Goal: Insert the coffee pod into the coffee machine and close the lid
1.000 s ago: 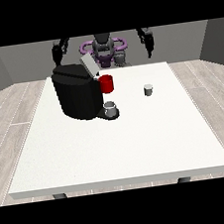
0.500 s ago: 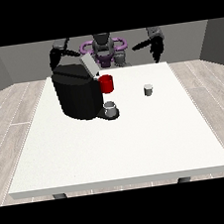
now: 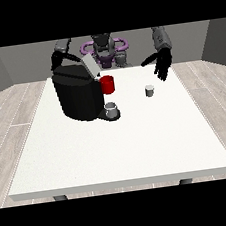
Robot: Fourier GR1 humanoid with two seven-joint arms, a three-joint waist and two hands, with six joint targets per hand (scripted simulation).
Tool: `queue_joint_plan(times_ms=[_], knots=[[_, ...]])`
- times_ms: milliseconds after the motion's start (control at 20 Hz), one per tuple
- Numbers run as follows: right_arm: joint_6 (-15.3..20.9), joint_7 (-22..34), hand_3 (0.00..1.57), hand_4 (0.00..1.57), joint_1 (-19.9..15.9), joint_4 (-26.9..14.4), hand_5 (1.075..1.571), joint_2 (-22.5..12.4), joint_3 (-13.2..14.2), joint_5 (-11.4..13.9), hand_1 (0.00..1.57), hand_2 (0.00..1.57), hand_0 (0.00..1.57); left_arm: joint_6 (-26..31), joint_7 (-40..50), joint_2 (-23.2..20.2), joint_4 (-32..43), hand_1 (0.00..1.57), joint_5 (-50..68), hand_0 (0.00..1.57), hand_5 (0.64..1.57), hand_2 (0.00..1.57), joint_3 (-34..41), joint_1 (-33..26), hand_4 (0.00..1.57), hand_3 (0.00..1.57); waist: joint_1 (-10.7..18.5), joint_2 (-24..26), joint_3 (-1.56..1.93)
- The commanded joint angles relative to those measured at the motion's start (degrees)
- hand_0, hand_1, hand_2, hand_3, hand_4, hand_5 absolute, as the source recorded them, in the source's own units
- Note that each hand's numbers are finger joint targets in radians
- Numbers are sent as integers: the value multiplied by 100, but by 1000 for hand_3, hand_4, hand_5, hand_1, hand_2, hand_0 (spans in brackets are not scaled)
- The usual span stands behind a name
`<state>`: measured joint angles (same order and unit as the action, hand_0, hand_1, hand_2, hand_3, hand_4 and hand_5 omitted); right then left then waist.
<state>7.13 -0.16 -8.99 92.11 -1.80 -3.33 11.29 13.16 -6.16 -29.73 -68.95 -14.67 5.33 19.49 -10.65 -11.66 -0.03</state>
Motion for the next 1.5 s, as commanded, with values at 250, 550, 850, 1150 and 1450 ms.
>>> queue_joint_plan(times_ms=[250,550,850,1150,1450], knots=[[82,34,0,0,-45,-112,1571,174,-186,146,0,0,0,98,-481,-291,1463,0,-640,0,1571,0,-34,816,0,0,-150,-440,0],[253,224,0,0,-85,-269,1571,178,-301,-176,0,0,0,-615,-763,136,2042,261,-1290,261,1571,589,-289,958,0,247,-6,-379,0],[150,93,0,0,-346,-637,1571,156,-56,-17,0,0,0,-1389,-976,232,2147,888,-1943,888,1571,963,-498,1228,384,816,-10,-473,-1],[213,99,0,0,-865,-1230,1571,38,198,17,0,0,0,-1413,-736,328,2256,817,-2679,817,1571,956,-1057,1419,368,799,186,-559,3],[78,-166,0,0,-583,-1197,1571,177,-165,-237,0,0,0,-1143,-661,29,2841,757,-3080,757,1571,928,-1125,1668,348,769,-40,-582,3]])
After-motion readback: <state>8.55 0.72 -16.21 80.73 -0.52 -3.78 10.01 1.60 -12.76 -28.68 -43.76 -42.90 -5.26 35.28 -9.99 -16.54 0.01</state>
